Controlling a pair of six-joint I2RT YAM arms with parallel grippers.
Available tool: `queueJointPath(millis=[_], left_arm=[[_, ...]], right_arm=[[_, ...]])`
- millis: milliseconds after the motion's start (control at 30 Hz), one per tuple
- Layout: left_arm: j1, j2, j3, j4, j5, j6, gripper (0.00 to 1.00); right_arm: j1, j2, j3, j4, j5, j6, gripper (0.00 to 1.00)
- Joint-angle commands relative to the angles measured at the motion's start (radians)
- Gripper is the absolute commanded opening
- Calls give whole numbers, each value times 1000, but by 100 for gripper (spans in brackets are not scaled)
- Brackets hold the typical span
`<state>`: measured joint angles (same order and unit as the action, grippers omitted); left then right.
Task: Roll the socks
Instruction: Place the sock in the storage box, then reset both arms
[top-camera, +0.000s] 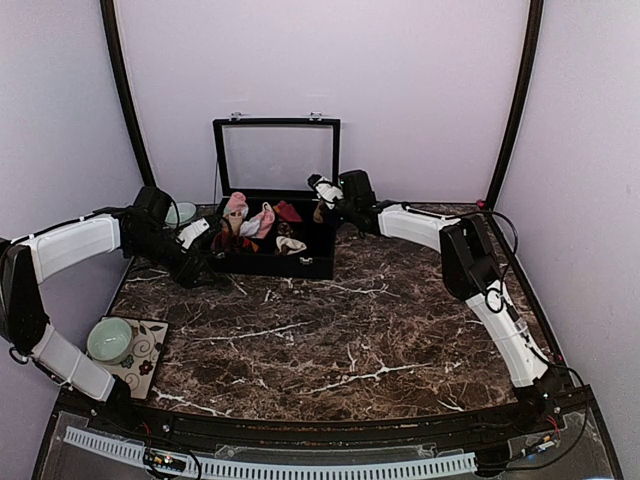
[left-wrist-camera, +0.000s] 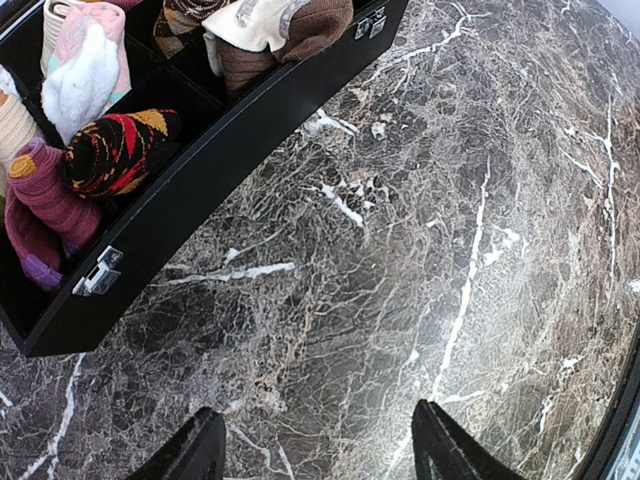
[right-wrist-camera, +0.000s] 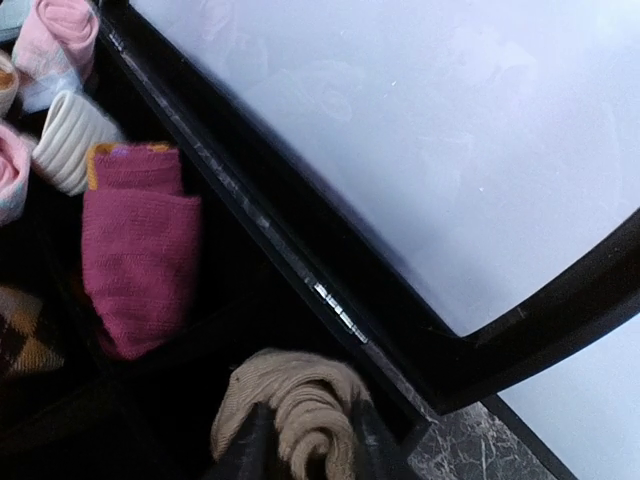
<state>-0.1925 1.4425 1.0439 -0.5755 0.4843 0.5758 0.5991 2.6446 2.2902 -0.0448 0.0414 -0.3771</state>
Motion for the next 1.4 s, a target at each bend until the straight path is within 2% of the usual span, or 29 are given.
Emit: queueJointPath(millis=[0,67,100,300,333,367,433,500,533,567,600,767,933,1033,1167,1267,1367], left_arm=[[6,-41,-19,-8,-4,1,66],[7,-46,-18,-5,-8,-2,66],[8,-48,-18,-4,-11,-4,66],[8,-83,-16,10,-13,-30,67],[7,-93,-16,16,-18,-36,67],[9,-101,-19,26,-25,-41,67],[12,-122,-31,70,-74,-76,67],[18,-138,-58,159,-195,-128,74],[25,-146,-76,210,-239,-155,88],[34,-156,-97,265,-271,-179,98],[45,-166,-124,315,-288,-201,99],[100,-196,-271,581,-275,-316,99],[117,-132,-388,828,-264,-373,99],[129,-94,-470,1051,-302,-405,99],[131,-37,-552,1274,-292,-400,99],[131,3,-581,1350,-345,-353,99],[134,4,-684,1523,-365,-335,99]], right_arm=[[-4,32,28,27,-12,32,44],[-2,5,-14,34,-14,35,63],[-1,-15,-38,43,-10,33,66],[1,-166,-158,53,4,64,73],[1,-201,-188,56,4,72,94],[1,-239,-215,57,5,85,99],[1,-328,-287,58,11,109,99],[0,-438,-378,58,19,141,100],[1,-493,-432,63,25,158,100],[1,-550,-505,74,36,183,99],[0,-615,-616,91,55,208,99],[-27,-954,-1097,228,192,367,99],[-59,-1287,-1553,350,513,493,100],[-116,-1451,-1723,309,651,553,100],[-212,-1610,-1888,304,742,579,100],[-261,-1720,-2055,439,800,532,100],[-293,-1817,-2234,718,769,444,100]])
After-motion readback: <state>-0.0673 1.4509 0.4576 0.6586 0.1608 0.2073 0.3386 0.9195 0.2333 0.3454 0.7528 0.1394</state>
